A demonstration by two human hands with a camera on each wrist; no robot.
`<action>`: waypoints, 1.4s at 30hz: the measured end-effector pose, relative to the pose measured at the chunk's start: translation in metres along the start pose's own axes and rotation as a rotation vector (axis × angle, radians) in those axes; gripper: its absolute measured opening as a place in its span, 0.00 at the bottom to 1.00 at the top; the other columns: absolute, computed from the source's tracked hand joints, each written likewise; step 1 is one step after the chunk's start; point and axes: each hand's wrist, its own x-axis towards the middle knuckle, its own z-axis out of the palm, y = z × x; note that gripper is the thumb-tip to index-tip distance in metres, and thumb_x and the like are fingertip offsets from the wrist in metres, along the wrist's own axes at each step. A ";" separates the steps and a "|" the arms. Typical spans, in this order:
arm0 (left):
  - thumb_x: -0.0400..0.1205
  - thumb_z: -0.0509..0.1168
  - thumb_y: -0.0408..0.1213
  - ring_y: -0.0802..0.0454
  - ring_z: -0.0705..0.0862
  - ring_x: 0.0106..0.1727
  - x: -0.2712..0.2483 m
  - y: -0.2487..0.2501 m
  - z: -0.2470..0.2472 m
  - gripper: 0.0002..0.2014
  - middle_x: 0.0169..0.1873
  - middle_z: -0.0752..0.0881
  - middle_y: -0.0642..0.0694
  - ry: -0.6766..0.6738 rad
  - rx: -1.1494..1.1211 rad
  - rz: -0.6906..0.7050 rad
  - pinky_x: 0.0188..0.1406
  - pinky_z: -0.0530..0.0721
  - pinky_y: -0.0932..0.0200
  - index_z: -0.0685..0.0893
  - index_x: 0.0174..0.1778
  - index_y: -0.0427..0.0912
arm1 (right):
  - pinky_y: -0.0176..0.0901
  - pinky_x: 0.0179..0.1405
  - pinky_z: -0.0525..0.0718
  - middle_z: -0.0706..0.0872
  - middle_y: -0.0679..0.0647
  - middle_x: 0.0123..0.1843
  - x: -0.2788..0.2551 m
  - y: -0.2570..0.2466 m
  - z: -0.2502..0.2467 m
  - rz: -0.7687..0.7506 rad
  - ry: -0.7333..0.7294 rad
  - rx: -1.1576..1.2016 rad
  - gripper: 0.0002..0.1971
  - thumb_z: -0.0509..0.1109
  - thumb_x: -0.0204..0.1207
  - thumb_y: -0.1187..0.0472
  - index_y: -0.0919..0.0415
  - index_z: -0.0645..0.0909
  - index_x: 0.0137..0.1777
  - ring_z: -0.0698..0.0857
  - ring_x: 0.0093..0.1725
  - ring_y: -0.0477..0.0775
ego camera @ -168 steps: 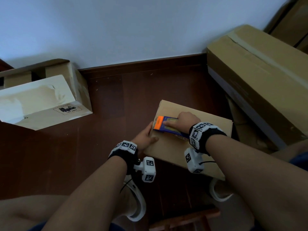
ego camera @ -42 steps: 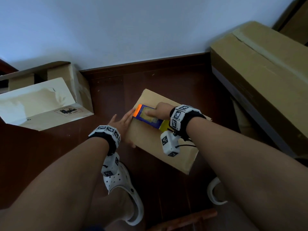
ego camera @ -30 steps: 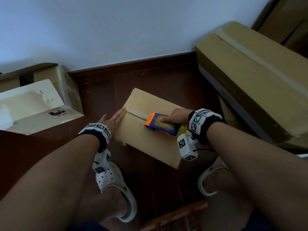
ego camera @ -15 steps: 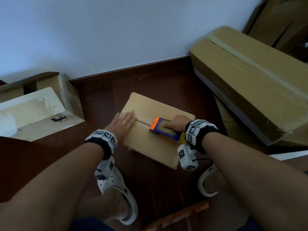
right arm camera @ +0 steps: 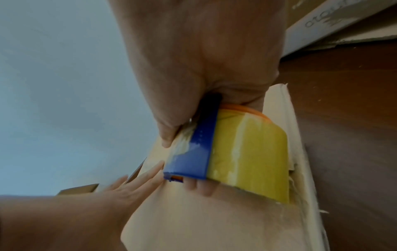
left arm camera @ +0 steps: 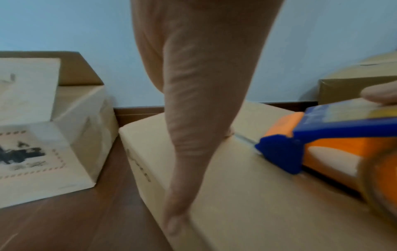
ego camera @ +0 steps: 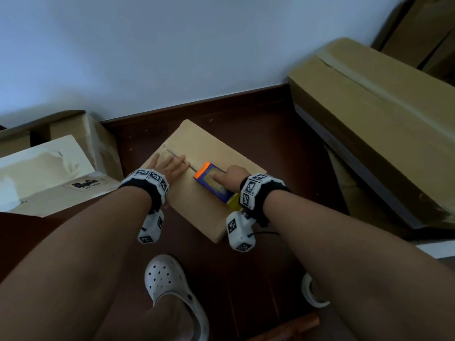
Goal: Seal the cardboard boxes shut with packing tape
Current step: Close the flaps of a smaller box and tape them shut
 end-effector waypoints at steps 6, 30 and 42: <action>0.79 0.67 0.40 0.47 0.39 0.85 0.006 0.021 0.004 0.50 0.83 0.32 0.43 0.015 -0.183 -0.071 0.83 0.46 0.38 0.33 0.84 0.45 | 0.43 0.26 0.67 0.73 0.55 0.32 0.015 -0.008 0.001 0.021 -0.068 -0.030 0.28 0.55 0.81 0.34 0.59 0.68 0.32 0.73 0.30 0.52; 0.91 0.44 0.41 0.48 0.39 0.85 0.013 0.055 0.029 0.28 0.85 0.40 0.42 0.167 -0.489 -0.147 0.81 0.36 0.53 0.41 0.85 0.40 | 0.57 0.61 0.85 0.91 0.67 0.47 -0.036 0.100 0.008 0.093 -0.492 0.378 0.33 0.61 0.81 0.38 0.73 0.85 0.49 0.89 0.51 0.66; 0.74 0.62 0.71 0.48 0.37 0.85 -0.053 0.131 0.012 0.56 0.84 0.33 0.47 0.177 -0.668 -0.079 0.78 0.49 0.25 0.37 0.85 0.45 | 0.54 0.56 0.87 0.91 0.64 0.43 -0.042 0.110 0.013 0.039 -0.277 0.313 0.35 0.61 0.78 0.34 0.71 0.86 0.48 0.91 0.43 0.61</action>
